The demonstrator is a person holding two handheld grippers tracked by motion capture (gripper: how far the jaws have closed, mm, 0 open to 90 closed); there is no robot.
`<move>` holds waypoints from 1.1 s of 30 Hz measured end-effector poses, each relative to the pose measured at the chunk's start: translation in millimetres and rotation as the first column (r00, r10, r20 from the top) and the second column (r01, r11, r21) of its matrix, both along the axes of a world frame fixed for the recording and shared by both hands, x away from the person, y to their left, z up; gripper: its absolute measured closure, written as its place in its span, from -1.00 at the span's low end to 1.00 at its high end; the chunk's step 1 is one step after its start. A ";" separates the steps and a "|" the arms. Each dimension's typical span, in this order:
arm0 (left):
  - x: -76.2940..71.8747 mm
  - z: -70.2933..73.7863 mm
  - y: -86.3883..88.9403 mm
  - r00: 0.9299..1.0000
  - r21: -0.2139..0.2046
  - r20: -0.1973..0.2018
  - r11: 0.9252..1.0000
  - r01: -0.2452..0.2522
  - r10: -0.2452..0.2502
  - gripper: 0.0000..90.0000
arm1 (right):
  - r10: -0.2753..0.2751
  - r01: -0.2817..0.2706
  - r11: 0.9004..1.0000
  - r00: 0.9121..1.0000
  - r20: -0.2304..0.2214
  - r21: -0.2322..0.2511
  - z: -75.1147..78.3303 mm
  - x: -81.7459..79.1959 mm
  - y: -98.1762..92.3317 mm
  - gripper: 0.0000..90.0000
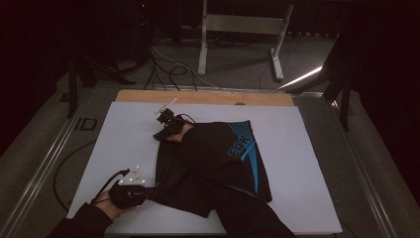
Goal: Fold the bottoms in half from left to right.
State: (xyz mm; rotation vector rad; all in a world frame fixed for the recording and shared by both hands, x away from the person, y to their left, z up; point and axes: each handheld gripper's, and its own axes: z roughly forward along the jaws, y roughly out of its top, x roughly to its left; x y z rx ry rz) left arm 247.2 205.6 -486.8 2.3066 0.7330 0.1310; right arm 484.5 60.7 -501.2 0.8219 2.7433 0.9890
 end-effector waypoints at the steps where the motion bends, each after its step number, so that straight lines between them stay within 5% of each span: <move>1: 0.0 -0.4 -0.3 1.000 0.000 0.001 1.000 0.001 -0.001 0.90 | -0.007 0.007 1.000 1.000 -0.003 0.001 -0.9 0.0 0.3 -0.35; 6: -0.4 -0.2 -0.5 1.000 -0.001 0.005 1.000 0.005 -0.005 0.90 | -0.084 0.087 0.994 0.995 0.051 -0.062 -5.6 -2.8 8.6 -0.26; 14: -0.6 0.1 -1.0 1.000 -0.002 0.003 1.000 0.005 -0.005 0.90 | -0.117 0.129 0.981 0.989 0.089 -0.144 -9.1 -7.2 12.5 -0.01; 16: -0.6 0.5 -1.3 1.000 -0.002 0.002 1.000 0.007 -0.007 0.90 | -0.118 0.132 0.979 0.988 0.098 -0.153 -8.4 -8.1 12.0 0.19; 19: -0.6 1.2 -2.0 1.000 -0.004 0.006 1.000 0.008 -0.008 0.90 | -0.123 0.137 0.978 0.988 0.094 -0.158 -7.0 -7.5 7.7 0.61; 20: -0.6 1.2 -2.0 1.000 -0.004 0.006 1.000 0.008 -0.008 0.90 | -0.123 0.137 0.978 0.988 0.094 -0.158 -7.0 -7.5 7.7 0.61; 22: -0.7 2.5 -2.7 1.000 -0.012 0.004 1.000 0.007 -0.007 0.90 | -0.116 0.123 0.985 0.991 0.066 -0.119 -3.4 -6.2 0.9 0.93; 33: -2.0 7.6 -7.9 1.000 -0.036 0.008 0.999 0.016 -0.016 0.90 | -0.042 0.049 0.994 0.996 0.074 -0.098 11.0 -9.4 -9.2 0.98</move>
